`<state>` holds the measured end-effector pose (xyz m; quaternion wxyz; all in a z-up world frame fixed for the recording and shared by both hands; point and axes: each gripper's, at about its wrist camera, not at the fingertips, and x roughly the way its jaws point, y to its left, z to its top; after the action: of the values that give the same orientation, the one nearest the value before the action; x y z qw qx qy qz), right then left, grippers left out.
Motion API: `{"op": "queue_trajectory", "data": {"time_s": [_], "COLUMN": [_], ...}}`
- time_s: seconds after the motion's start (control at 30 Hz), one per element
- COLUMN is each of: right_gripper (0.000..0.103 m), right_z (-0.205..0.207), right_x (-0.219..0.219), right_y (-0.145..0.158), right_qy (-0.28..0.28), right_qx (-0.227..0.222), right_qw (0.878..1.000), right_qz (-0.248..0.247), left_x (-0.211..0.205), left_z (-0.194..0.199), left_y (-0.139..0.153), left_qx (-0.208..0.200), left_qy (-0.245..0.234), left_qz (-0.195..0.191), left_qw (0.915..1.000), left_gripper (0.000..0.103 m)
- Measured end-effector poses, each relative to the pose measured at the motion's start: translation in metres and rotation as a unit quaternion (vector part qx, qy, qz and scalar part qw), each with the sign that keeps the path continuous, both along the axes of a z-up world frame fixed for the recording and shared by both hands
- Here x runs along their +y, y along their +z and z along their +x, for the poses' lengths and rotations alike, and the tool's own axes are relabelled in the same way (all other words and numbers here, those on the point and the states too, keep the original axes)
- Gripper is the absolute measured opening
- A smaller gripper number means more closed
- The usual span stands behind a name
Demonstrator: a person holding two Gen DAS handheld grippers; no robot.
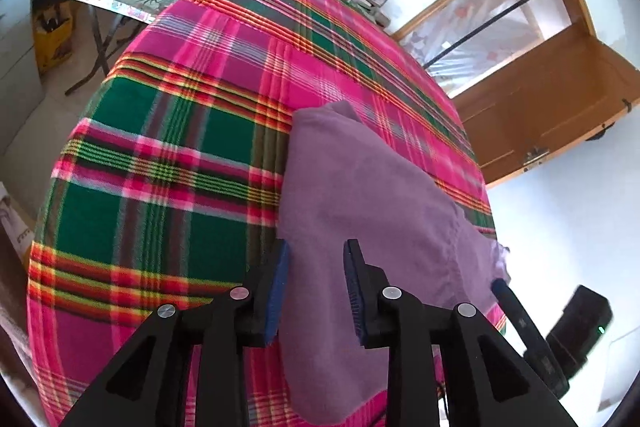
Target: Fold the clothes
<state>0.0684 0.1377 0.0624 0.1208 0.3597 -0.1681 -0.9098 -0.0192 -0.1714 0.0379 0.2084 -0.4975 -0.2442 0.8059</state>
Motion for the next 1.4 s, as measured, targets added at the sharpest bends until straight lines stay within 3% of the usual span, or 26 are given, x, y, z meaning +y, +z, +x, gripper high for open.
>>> {"op": "queue_trajectory", "data": {"time_s": [0.2,0.3,0.7,0.77,0.8,0.83,1.0,1.4], "right_gripper": [0.046,0.047,0.050,0.046,0.035,0.031,0.019,0.015], "right_z": [-0.013,-0.020,-0.041,-0.044,-0.044,-0.045,-0.040,-0.026], "right_x": [0.012,0.010,0.008,0.006,0.005,0.005,0.014,0.035], "right_y": [-0.029,-0.040,-0.048,-0.048,-0.048,-0.049,-0.046,-0.013], "right_qy": [0.016,0.024,0.036,0.042,0.044,0.043,0.050,0.040], "right_qx": [-0.060,-0.078,-0.076,-0.078,-0.079,-0.081,-0.065,-0.019], "right_qw": [0.996,0.995,0.992,0.992,0.992,0.992,0.990,0.991], "right_qz": [-0.062,-0.064,-0.095,-0.089,-0.086,-0.085,-0.116,-0.127], "left_x": [0.014,0.022,0.041,0.042,0.043,0.043,0.045,0.050], "left_z": [0.010,0.013,0.005,0.003,0.002,0.002,0.000,-0.001], "left_y": [0.005,0.004,0.000,-0.001,-0.002,-0.003,-0.004,0.002], "left_qx": [0.013,0.011,-0.004,-0.007,-0.008,-0.009,-0.012,-0.001], "left_qy": [-0.015,-0.025,-0.044,-0.043,-0.042,-0.041,-0.040,-0.038], "left_qz": [-0.003,-0.009,-0.025,-0.028,-0.028,-0.029,-0.033,-0.019], "left_qw": [0.9998,0.9996,0.9987,0.9986,0.9987,0.9987,0.9986,0.9991], "left_gripper": [0.029,0.029,0.029,0.029,0.029,0.029,0.029,0.029]}}
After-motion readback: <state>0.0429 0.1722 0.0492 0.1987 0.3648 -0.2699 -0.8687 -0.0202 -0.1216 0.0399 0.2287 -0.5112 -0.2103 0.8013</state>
